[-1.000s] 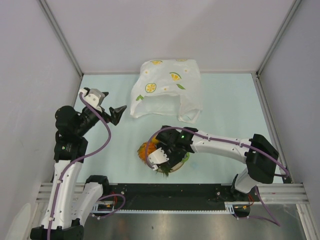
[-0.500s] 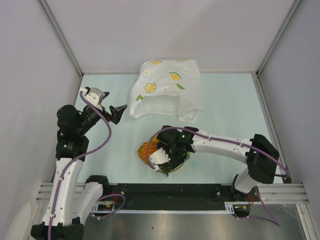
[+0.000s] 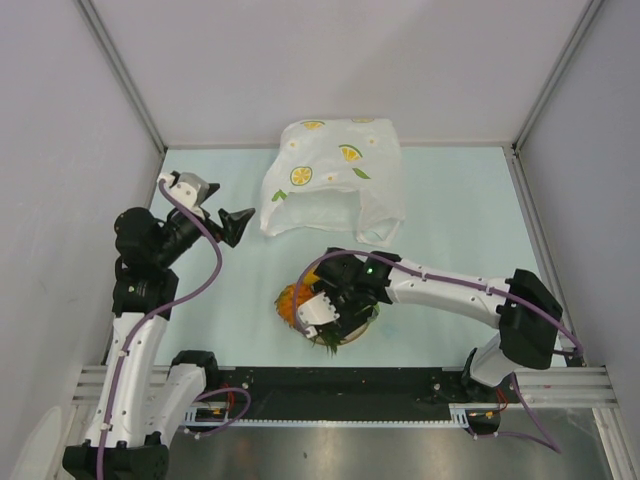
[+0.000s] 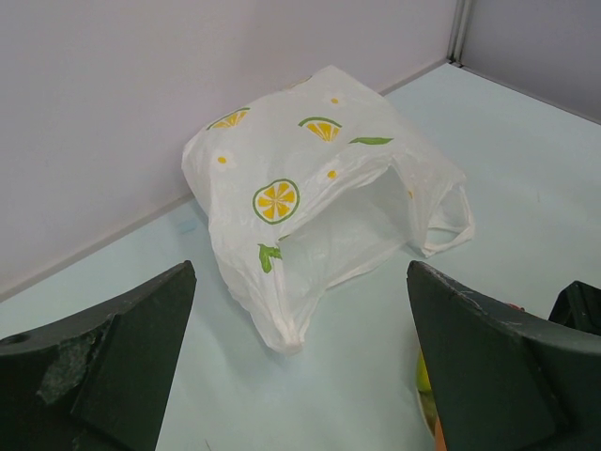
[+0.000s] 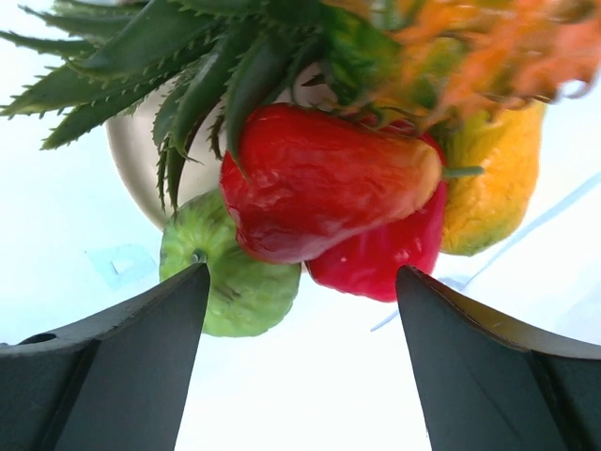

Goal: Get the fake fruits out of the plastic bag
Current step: Place the fake fruit on the plate, then adjust the fake fruit on the plate.

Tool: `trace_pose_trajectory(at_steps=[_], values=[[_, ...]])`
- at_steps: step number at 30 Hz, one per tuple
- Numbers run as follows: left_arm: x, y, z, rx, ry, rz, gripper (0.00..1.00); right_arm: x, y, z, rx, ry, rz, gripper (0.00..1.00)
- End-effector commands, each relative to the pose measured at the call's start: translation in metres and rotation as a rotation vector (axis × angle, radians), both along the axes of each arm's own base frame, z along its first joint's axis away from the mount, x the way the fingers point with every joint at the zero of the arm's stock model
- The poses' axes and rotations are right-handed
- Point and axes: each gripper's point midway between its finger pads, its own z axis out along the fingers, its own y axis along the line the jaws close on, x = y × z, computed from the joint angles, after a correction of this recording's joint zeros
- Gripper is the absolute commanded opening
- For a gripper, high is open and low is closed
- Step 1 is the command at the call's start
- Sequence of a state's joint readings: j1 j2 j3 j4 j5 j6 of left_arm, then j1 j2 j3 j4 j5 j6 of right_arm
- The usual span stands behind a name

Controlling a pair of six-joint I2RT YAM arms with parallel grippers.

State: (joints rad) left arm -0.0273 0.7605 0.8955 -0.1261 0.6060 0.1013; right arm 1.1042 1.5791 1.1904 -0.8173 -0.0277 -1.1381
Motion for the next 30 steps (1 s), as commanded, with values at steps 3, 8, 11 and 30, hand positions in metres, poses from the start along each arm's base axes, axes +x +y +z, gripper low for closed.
trace_pose_trajectory(at_steps=[3,8,11,30], values=[[0.0,0.0,0.01,-0.021,-0.029,-0.01,1.0,0.002,-0.003,0.051,0.138,0.037,-0.124,0.84],[0.001,-0.002,0.007,-0.033,-0.017,-0.017,1.0,0.001,-0.028,0.058,0.154,0.123,-0.259,0.81],[0.0,-0.003,0.006,-0.039,-0.011,-0.023,1.0,0.002,-0.053,0.049,0.106,0.211,-0.358,0.63],[-0.005,-0.002,0.004,-0.058,-0.002,-0.022,1.0,-0.005,-0.062,-0.022,-0.112,0.383,-0.392,0.17]])
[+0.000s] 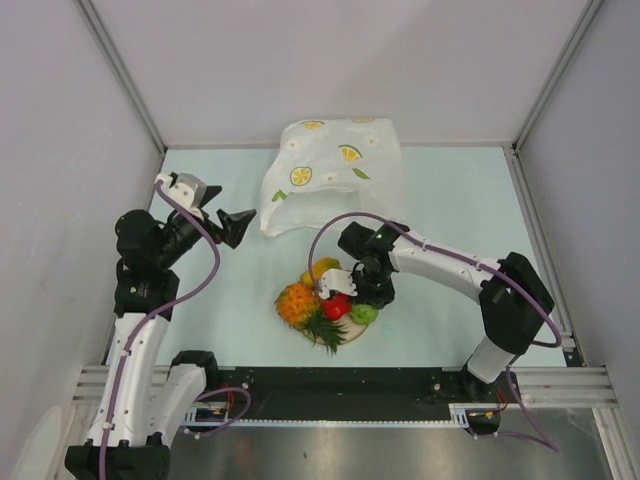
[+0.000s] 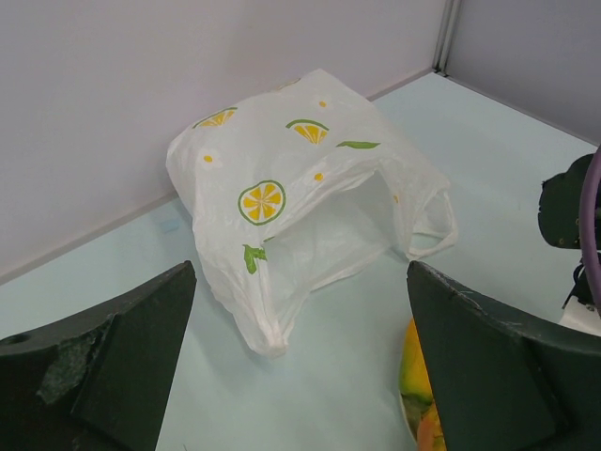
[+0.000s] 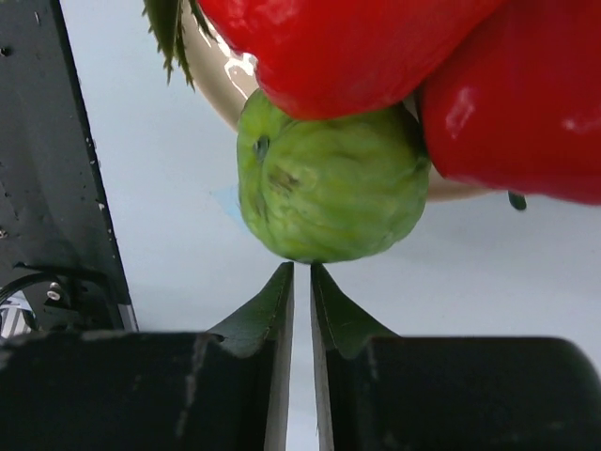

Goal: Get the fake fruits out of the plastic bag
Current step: Adjust the fake fruit on the plate.

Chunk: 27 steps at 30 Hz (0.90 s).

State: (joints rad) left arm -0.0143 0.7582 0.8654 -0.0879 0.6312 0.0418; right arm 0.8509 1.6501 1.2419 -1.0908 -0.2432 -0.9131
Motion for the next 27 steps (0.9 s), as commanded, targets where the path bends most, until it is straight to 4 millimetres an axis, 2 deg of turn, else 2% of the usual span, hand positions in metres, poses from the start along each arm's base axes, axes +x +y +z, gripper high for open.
trace_pose_trajectory(at_steps=[1,9,17,21,22,25,26,27], values=[[-0.006,0.0,0.009,-0.01,-0.027,-0.01,1.0,0.0,0.014,-0.005,0.015,-0.014,0.032,0.17],[-0.006,-0.002,0.007,-0.019,-0.024,-0.02,1.0,-0.006,0.022,-0.007,0.008,-0.024,0.056,0.18],[-0.003,0.001,0.001,-0.024,-0.003,0.003,1.0,0.012,0.0,-0.001,-0.022,-0.05,-0.007,0.2],[0.004,0.009,-0.007,-0.049,0.034,0.065,1.0,0.027,-0.014,0.014,-0.046,-0.153,-0.064,0.35],[0.005,0.01,-0.008,-0.048,0.04,0.074,1.0,0.031,-0.016,0.025,-0.03,-0.194,-0.078,0.39],[0.012,0.017,-0.012,-0.042,0.053,0.117,1.0,0.057,-0.034,0.043,-0.001,-0.283,-0.215,0.61],[0.015,0.02,-0.014,-0.036,0.063,0.136,1.0,0.067,-0.038,0.054,0.041,-0.327,-0.265,0.73],[0.016,0.021,-0.013,-0.036,0.064,0.141,1.0,0.082,-0.054,0.062,0.058,-0.351,-0.383,0.79]])
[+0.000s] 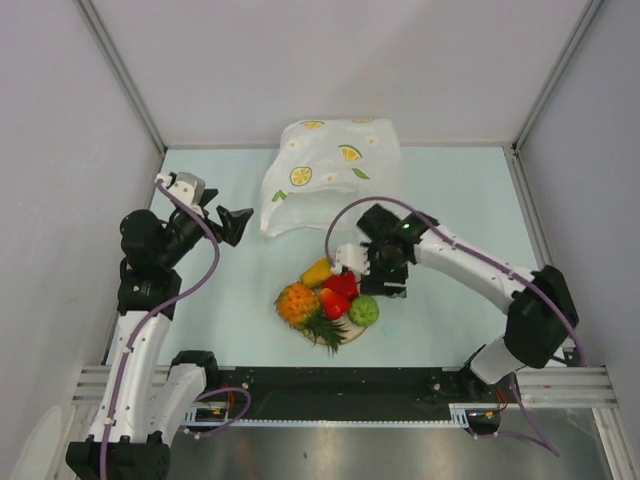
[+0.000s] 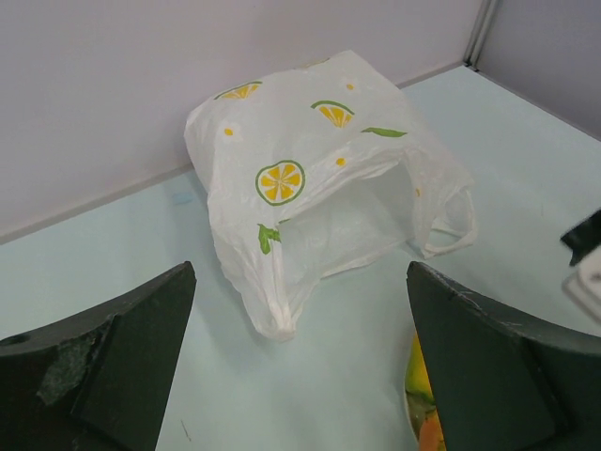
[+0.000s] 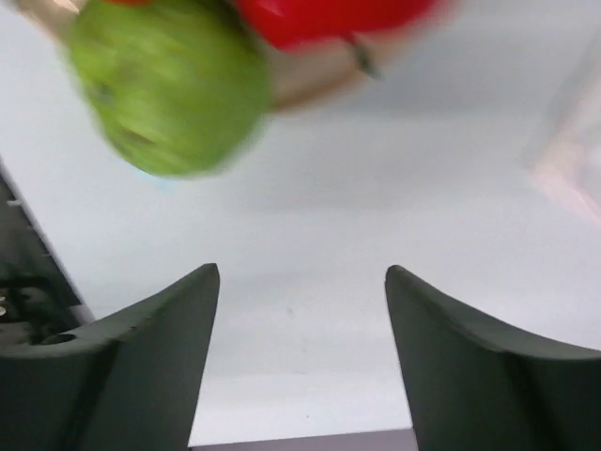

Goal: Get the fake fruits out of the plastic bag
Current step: Adjust the fake fruit on the plate, then reset both arms

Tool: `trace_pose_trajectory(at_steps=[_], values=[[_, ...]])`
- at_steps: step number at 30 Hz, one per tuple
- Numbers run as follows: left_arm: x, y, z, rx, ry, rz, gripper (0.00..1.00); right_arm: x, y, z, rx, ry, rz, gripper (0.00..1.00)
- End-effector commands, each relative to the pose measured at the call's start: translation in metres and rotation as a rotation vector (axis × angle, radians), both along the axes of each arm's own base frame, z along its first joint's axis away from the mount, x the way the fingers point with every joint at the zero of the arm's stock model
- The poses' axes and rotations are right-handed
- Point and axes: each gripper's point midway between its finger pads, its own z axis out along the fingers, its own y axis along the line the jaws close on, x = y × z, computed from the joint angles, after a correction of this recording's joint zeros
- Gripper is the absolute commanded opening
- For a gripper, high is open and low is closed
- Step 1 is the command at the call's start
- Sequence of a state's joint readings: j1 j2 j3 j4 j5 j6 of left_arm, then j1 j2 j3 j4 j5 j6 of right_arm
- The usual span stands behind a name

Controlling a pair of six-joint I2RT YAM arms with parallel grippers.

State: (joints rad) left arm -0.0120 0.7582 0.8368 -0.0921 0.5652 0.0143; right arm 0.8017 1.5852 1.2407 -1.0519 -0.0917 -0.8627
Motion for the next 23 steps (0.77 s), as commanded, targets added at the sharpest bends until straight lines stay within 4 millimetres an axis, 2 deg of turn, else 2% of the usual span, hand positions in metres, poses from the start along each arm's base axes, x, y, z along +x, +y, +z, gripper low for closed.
trace_pose_trajectory(at_steps=[1,2,3,4,6,7,11,14,19,21,23], values=[[0.01,0.013,-0.001,0.023,0.012,0.073,1.0,0.062,-0.037,0.053,0.142,-0.242,-0.318,0.83],[0.011,0.014,-0.002,0.032,0.016,0.078,1.0,0.074,-0.047,0.066,0.188,-0.288,-0.399,0.92],[0.013,0.015,-0.003,0.04,0.027,0.08,1.0,0.09,-0.067,0.075,0.229,-0.319,-0.543,0.96],[0.014,0.016,-0.005,0.057,0.031,0.082,1.0,0.108,-0.076,0.089,0.29,-0.372,-0.636,0.99],[0.017,0.017,-0.008,0.068,0.056,0.082,1.0,0.122,-0.094,0.109,0.378,-0.406,-0.826,1.0],[0.018,0.017,-0.009,0.074,0.061,0.08,1.0,0.133,-0.115,0.121,0.415,-0.437,-0.923,1.0],[0.021,0.018,-0.016,0.084,0.102,0.079,1.0,0.144,-0.141,0.145,0.552,-0.482,-1.177,1.0],[0.024,0.02,-0.031,0.069,0.144,0.101,1.0,0.142,-0.152,0.161,0.659,-0.483,-1.353,1.0],[0.029,0.027,-0.071,-0.024,0.278,0.184,1.0,0.127,-0.15,0.18,0.737,-0.477,-1.405,1.0],[0.034,0.031,-0.08,-0.019,0.294,0.213,1.0,0.129,-0.152,0.18,0.725,-0.483,-1.415,1.0],[0.044,0.04,-0.091,-0.028,0.336,0.272,1.0,0.141,-0.164,0.179,0.702,-0.548,-1.448,1.0]])
